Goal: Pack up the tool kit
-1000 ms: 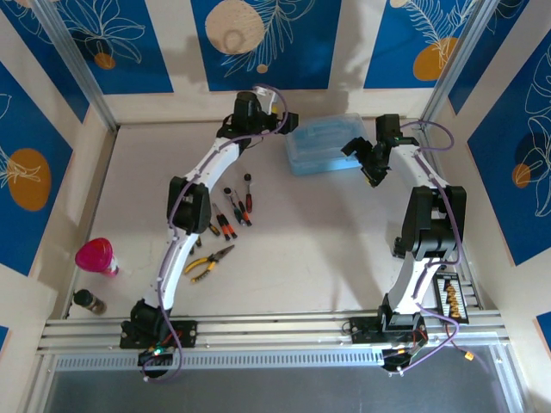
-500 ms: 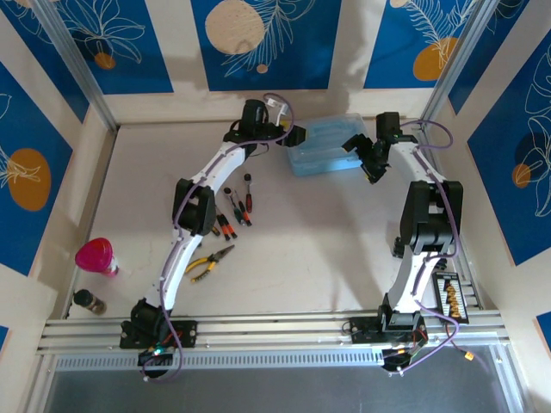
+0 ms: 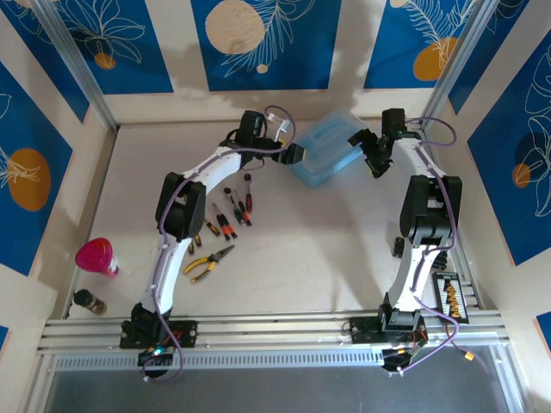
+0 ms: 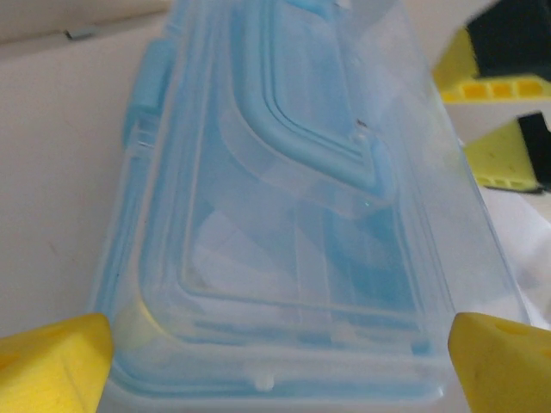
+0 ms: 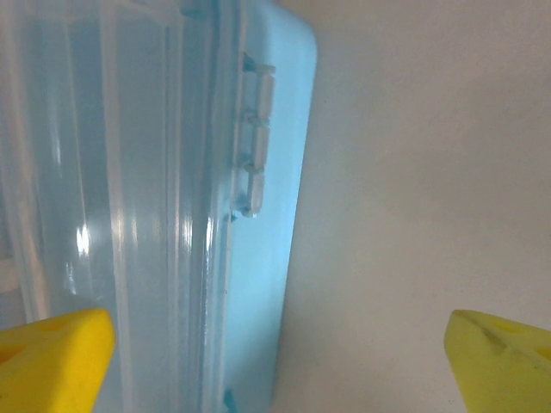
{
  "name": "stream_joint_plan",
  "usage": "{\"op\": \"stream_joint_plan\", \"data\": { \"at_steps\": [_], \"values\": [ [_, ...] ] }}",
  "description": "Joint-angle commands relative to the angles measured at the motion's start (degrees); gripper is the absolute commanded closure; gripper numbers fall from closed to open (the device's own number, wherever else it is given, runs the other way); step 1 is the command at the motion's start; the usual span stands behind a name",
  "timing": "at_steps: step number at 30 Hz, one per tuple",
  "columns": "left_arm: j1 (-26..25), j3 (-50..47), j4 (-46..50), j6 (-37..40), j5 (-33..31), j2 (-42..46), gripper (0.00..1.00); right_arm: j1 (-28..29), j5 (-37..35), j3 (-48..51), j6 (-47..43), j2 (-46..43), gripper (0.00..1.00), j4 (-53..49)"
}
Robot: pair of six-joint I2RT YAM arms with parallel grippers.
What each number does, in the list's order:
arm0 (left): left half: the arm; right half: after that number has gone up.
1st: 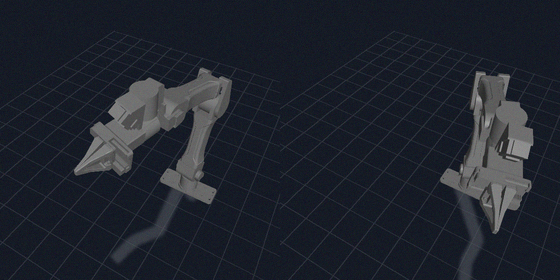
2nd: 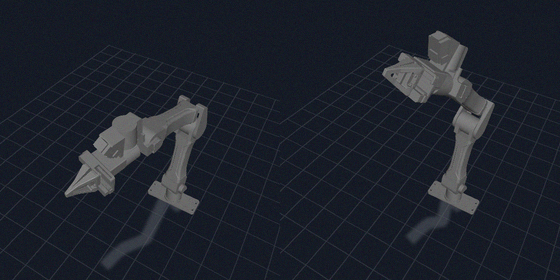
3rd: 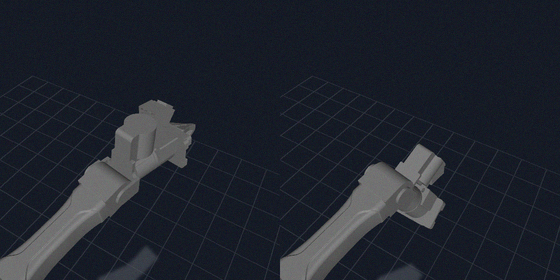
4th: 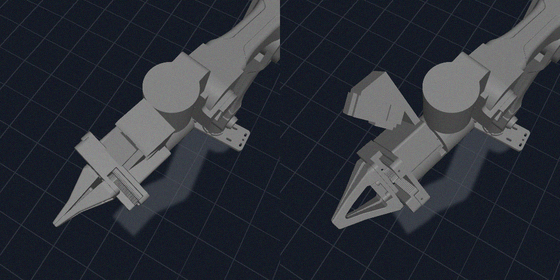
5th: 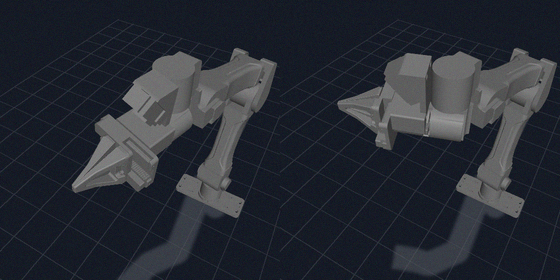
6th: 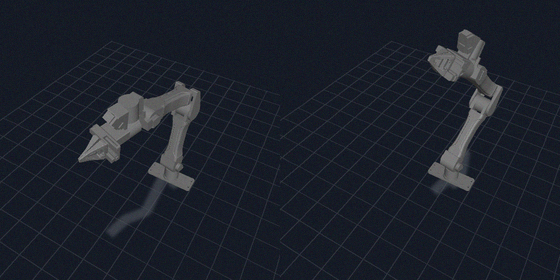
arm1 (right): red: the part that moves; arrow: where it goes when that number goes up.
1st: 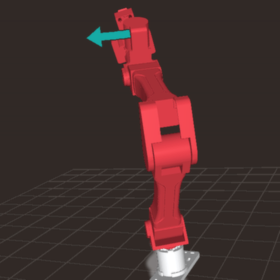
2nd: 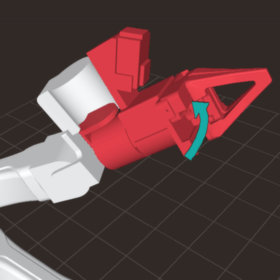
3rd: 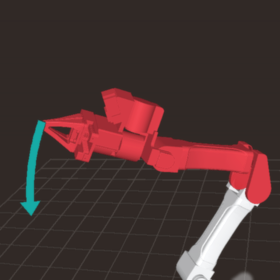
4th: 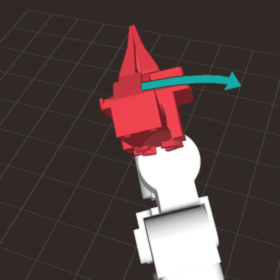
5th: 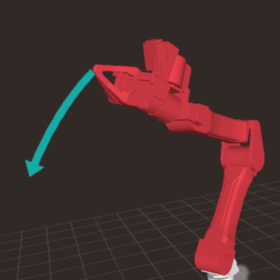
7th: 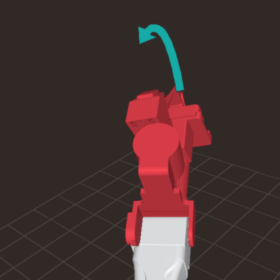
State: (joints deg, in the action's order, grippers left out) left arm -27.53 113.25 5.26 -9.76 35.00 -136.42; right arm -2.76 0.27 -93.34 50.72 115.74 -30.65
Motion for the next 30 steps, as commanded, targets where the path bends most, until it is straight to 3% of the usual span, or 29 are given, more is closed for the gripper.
{"op": "stream_joint_plan", "data": {
  "at_steps": [1, 9, 13, 16, 21, 30],
  "values": [
    [-5.4, -8.0, -1.5, 1.1, 5.7, 5.7, 0.02, 0.8, 4.1, -1.0, -1.2, 1.2, 0.01, 0.7],
    [-11.1, -22.0, 2.1, 3.0, 4.6, 19.9, 0.03, 0.5, 3.6, 1.7, -3.8, -2.8, 0.01, -0.3],
    [-9.7, -22.9, 10.4, 5.6, -3.6, 25.5, 0.01, 0.0, 3.1, 2.3, -8.3, -5.1, 0.01, -0.5],
    [-6.3, -19.9, 17.6, 4.0, -8.4, 26.0, 0.01, 0.1, 6.7, 0.9, -14.7, -5.5, 0.01, 0.5],
    [-0.2, -18.1, 21.5, -2.4, -11.9, 24.0, 0.00, 2.6, 10.2, -6.6, -25.2, -2.0, 0.01, -2.9],
    [0.6, -18.0, 24.8, -2.3, -14.6, 21.4, 0.00, 8.5, 5.3, -28.2, -39.7, 12.8, 0.01, -18.6]
  ]
}}
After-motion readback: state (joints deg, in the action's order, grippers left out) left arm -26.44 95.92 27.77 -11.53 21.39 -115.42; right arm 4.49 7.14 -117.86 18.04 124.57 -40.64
